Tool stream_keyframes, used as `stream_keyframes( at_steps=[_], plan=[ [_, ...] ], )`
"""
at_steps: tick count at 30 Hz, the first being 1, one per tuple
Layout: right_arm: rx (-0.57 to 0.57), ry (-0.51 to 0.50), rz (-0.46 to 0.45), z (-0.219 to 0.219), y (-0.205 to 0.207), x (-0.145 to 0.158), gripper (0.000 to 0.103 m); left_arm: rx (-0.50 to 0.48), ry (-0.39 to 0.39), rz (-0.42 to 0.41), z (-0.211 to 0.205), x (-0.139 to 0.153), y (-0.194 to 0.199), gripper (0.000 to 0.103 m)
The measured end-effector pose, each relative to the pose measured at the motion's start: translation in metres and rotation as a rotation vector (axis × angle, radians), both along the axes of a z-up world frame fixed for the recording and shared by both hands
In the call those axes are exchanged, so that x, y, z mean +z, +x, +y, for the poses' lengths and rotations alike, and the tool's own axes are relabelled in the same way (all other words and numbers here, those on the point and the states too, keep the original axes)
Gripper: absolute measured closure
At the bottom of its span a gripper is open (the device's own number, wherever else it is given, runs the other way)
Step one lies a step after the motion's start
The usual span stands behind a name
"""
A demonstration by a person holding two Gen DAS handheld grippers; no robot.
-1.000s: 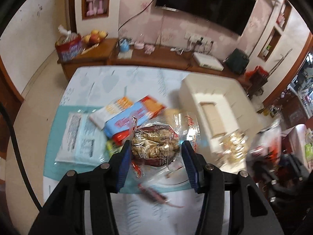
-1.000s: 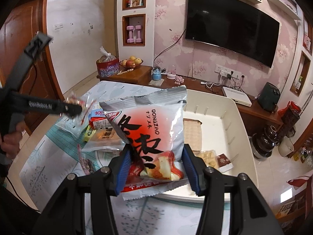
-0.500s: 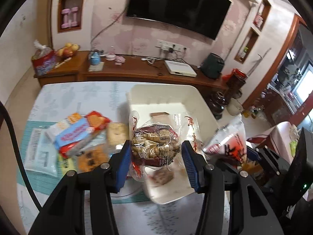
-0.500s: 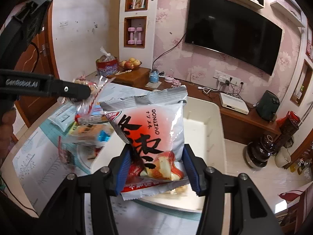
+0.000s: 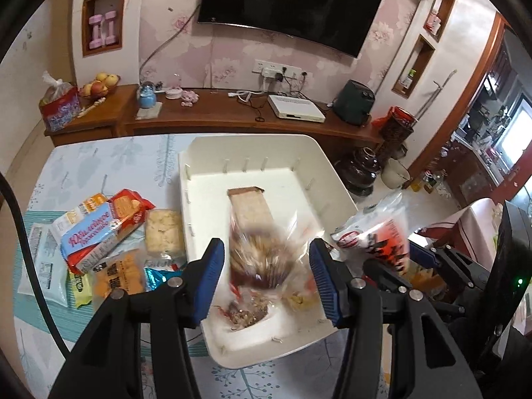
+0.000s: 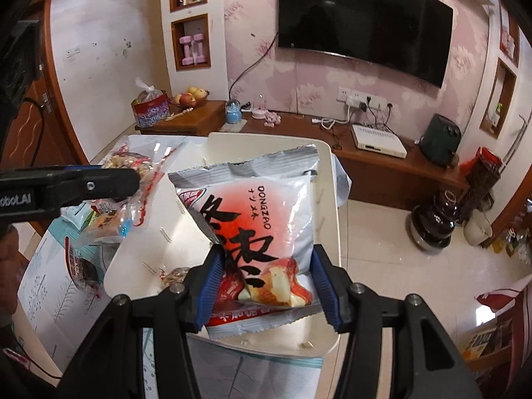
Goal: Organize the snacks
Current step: 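Lower both snacks into the white bin and open both tools, then move both tools back from the bin to the snack pile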
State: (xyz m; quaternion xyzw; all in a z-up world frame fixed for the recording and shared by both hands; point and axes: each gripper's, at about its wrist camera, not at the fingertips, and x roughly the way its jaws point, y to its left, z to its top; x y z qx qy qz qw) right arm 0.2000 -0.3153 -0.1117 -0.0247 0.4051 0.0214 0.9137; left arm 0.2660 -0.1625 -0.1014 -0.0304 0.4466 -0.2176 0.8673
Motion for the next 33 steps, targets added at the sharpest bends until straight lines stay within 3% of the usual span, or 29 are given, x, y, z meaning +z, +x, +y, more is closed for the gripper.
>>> stream_keyframes(
  at_steps=[5, 18, 33],
  plan=[
    [-0.031, 0.02, 0.0, -0.008, 0.0, 0.0, 0.039, 0.045, 0.023, -0.02, 0.016, 0.005, -0.001, 0.048],
    [-0.021, 0.069, 0.02, 0.018, -0.019, -0.008, 0.039, 0.17, 0.055, 0.027, 0.079, -0.012, -0.017, 0.046],
    [-0.087, 0.118, -0.002, 0.1, -0.028, -0.007, 0.038, 0.095, 0.054, 0.086, 0.166, -0.025, -0.021, 0.046]
  ],
)
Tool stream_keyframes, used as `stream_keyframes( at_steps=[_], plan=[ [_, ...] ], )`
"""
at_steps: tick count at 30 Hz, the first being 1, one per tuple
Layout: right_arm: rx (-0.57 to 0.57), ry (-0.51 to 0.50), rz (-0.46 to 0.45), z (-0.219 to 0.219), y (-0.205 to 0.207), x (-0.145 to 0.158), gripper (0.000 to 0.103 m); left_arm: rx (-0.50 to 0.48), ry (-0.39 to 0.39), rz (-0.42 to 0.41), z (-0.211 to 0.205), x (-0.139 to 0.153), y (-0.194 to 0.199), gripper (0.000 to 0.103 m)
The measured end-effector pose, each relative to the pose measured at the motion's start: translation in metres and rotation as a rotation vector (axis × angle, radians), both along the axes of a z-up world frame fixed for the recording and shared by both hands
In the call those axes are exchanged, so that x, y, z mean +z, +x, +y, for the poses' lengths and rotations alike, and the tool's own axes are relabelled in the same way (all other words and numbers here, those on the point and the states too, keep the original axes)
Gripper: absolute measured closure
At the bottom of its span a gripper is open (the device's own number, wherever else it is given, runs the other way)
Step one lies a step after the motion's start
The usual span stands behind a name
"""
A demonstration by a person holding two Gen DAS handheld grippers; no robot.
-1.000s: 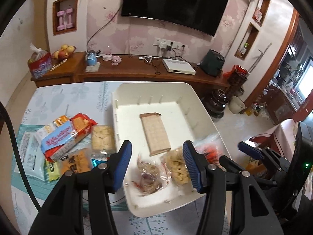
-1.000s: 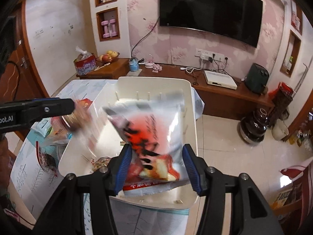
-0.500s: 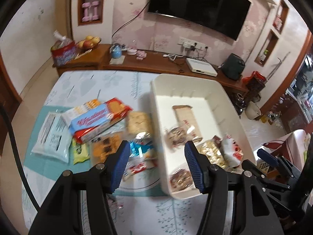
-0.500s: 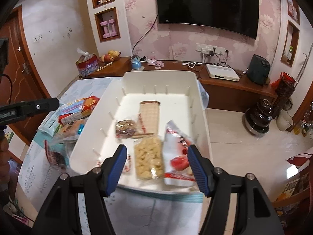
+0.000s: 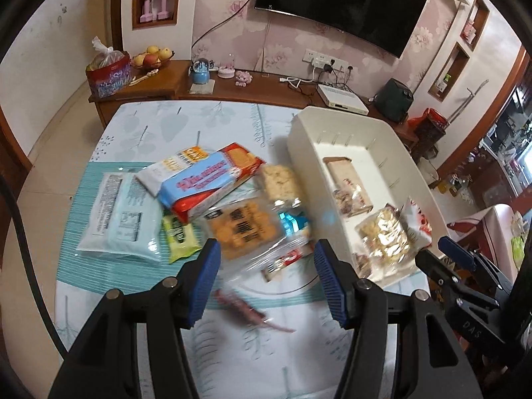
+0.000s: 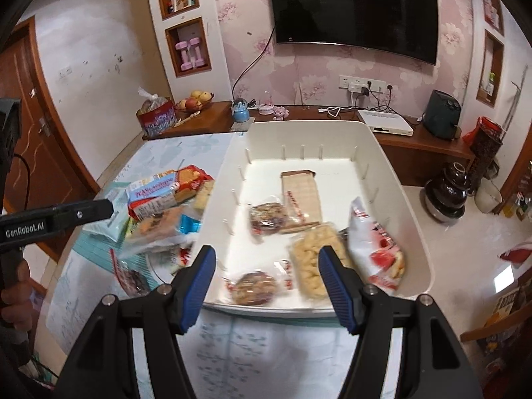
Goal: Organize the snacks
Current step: 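Move both tools back from the bin to the snack pile, then grasp the clear bag of orange puffs with the left tool while the right tool grasps the red-striped zip bag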
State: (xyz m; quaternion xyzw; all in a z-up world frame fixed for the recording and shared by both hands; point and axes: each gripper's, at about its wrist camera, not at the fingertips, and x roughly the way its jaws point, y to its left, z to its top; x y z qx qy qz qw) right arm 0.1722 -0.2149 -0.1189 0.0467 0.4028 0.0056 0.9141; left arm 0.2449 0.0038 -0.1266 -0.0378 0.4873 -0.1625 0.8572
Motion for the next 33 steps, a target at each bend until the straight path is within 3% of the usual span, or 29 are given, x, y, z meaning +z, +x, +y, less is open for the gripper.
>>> stream_keyframes(
  at_steps=[10, 16, 22, 25, 33],
  plan=[
    [-0.05, 0.022, -0.003, 0.072, 0.002, -0.007, 0.038, -0.1, 0.004, 0.078, 0.055, -0.007, 0.01, 0.041],
    [-0.021, -0.001, 0.001, 0.114, 0.002, -0.01, 0.038, -0.166, -0.026, 0.204, 0.071, -0.021, 0.022, 0.04],
    [0.053, -0.088, -0.016, 0.151, -0.002, -0.014, 0.038, -0.172, -0.072, 0.311, 0.08, -0.037, 0.04, 0.035],
    [0.1, -0.151, -0.02, 0.165, -0.002, -0.016, 0.038, -0.155, -0.067, 0.352, 0.077, -0.045, 0.05, 0.023],
    [0.182, -0.236, 0.0, 0.182, 0.001, -0.04, 0.039, -0.072, -0.055, 0.509, 0.051, -0.072, 0.081, 0.023]
  ],
)
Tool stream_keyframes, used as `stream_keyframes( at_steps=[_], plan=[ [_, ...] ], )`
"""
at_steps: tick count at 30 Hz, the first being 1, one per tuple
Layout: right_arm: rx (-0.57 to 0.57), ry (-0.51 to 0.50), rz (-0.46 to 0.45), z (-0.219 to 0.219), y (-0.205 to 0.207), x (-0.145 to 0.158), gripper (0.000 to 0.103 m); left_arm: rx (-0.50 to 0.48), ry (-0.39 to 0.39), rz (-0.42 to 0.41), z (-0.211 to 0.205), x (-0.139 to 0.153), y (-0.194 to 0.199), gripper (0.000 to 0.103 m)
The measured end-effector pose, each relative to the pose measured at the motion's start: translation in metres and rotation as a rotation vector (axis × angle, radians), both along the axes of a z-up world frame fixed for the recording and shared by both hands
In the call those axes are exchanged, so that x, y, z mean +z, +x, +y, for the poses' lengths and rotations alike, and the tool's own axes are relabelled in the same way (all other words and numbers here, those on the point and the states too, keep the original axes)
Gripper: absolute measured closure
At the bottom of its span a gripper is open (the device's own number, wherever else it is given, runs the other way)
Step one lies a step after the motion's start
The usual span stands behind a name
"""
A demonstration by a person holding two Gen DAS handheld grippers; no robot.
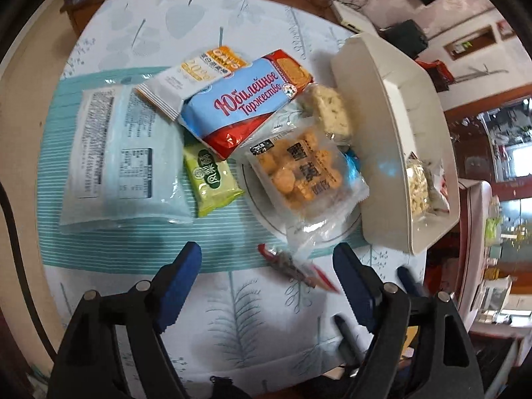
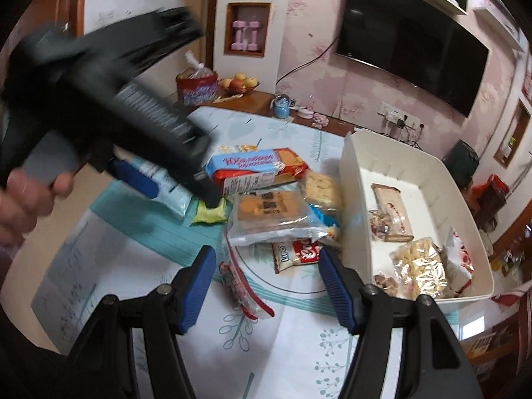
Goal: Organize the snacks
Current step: 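Grasp the clear bag of orange puffs with the left tool while the right tool grasps the red-striped zip bag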
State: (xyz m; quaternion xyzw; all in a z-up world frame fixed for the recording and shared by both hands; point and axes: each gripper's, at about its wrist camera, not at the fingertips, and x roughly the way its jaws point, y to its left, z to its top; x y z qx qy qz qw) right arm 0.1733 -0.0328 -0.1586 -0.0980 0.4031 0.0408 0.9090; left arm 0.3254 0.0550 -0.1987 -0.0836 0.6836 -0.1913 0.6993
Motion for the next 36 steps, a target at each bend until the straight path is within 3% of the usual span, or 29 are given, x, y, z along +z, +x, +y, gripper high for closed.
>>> stream_keyframes(
  at_steps=[8, 16, 23, 30, 36],
  plan=[
    [0.107, -0.071, 0.032, 0.001, 0.003, -0.034, 0.039, 0.088, 0.015, 0.16, -0.024, -0.015, 0.028, 0.022],
    [0.235, -0.02, 0.091, -0.003, 0.008, -0.056, 0.039, 0.173, 0.05, 0.253, -0.053, -0.025, 0.056, 0.017],
    [0.275, 0.048, 0.151, -0.012, 0.018, -0.07, 0.039, 0.228, 0.062, 0.335, -0.072, -0.042, 0.071, 0.006],
    [0.34, 0.061, 0.185, -0.018, 0.024, -0.08, 0.051, 0.261, 0.075, 0.357, -0.081, -0.053, 0.086, 0.002],
    [0.362, 0.101, 0.202, -0.021, 0.026, -0.083, 0.065, 0.263, 0.136, 0.364, -0.092, -0.064, 0.091, 0.002]
  ],
)
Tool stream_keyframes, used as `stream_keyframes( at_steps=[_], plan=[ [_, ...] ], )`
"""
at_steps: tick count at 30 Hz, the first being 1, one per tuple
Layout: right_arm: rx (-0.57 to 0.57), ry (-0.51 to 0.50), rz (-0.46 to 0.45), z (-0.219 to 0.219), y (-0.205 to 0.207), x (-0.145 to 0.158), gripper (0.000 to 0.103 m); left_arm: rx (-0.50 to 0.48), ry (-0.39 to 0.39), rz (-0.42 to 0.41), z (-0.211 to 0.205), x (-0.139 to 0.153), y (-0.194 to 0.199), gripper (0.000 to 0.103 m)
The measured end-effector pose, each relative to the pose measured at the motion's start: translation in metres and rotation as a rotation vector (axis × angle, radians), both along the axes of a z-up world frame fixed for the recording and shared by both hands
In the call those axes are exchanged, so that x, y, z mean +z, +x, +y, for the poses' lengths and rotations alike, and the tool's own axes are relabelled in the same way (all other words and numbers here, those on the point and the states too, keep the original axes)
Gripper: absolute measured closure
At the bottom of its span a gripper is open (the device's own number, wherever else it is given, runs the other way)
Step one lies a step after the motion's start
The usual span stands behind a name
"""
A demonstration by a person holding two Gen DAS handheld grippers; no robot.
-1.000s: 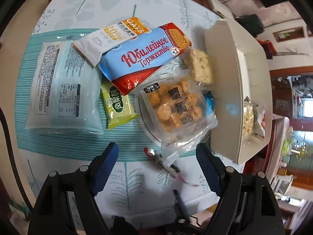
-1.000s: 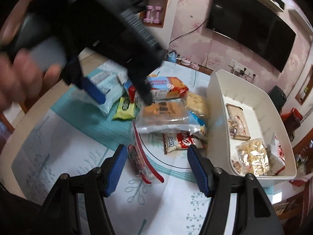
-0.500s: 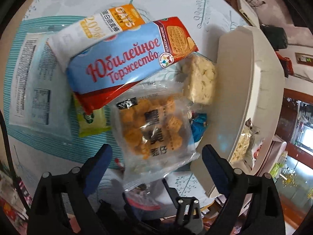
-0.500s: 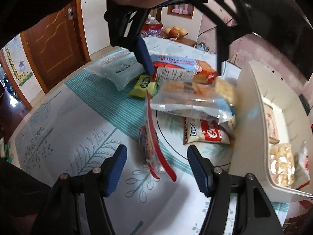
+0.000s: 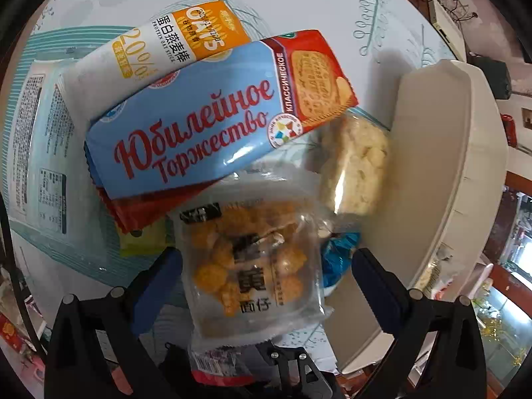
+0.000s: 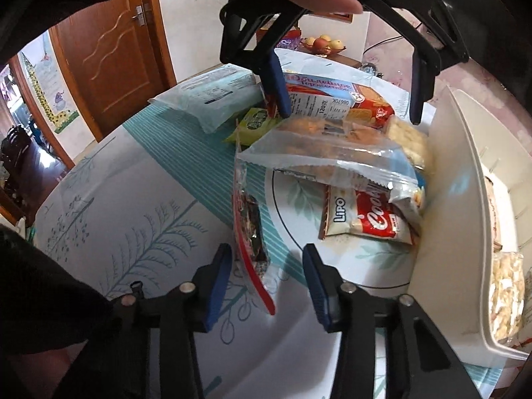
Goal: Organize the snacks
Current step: 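Grasp the clear bag of orange puffs with the left tool while the right tool grasps the red-striped zip bag, then carry both bags over the white bin and open both tools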
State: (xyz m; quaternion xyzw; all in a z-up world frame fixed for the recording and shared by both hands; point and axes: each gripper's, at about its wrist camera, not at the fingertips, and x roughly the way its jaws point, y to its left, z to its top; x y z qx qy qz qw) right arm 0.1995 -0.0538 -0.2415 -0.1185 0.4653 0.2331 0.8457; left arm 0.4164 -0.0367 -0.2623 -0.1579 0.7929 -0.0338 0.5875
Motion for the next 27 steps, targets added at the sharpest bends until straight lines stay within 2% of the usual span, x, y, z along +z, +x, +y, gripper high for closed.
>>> stream_keyframes(
  at_steps=[5, 10, 17, 27],
  plan=[
    [0.013, 0.025, 0.008, -0.001, 0.002, -0.002, 0.076, 0.03, 0.015, 0.03, 0.001, -0.009, 0.002, 0.002],
    [0.02, 0.03, 0.009, -0.001, 0.002, -0.003, 0.076, 0.047, 0.001, 0.073, 0.002, -0.023, 0.0, 0.008],
    [0.02, 0.041, 0.009, -0.006, -0.002, -0.001, 0.077, 0.074, -0.014, 0.057, 0.006, -0.019, -0.002, 0.023],
    [0.025, 0.039, 0.019, -0.005, -0.007, 0.002, 0.077, 0.087, -0.066, 0.056, 0.03, -0.013, -0.015, 0.026]
  ],
)
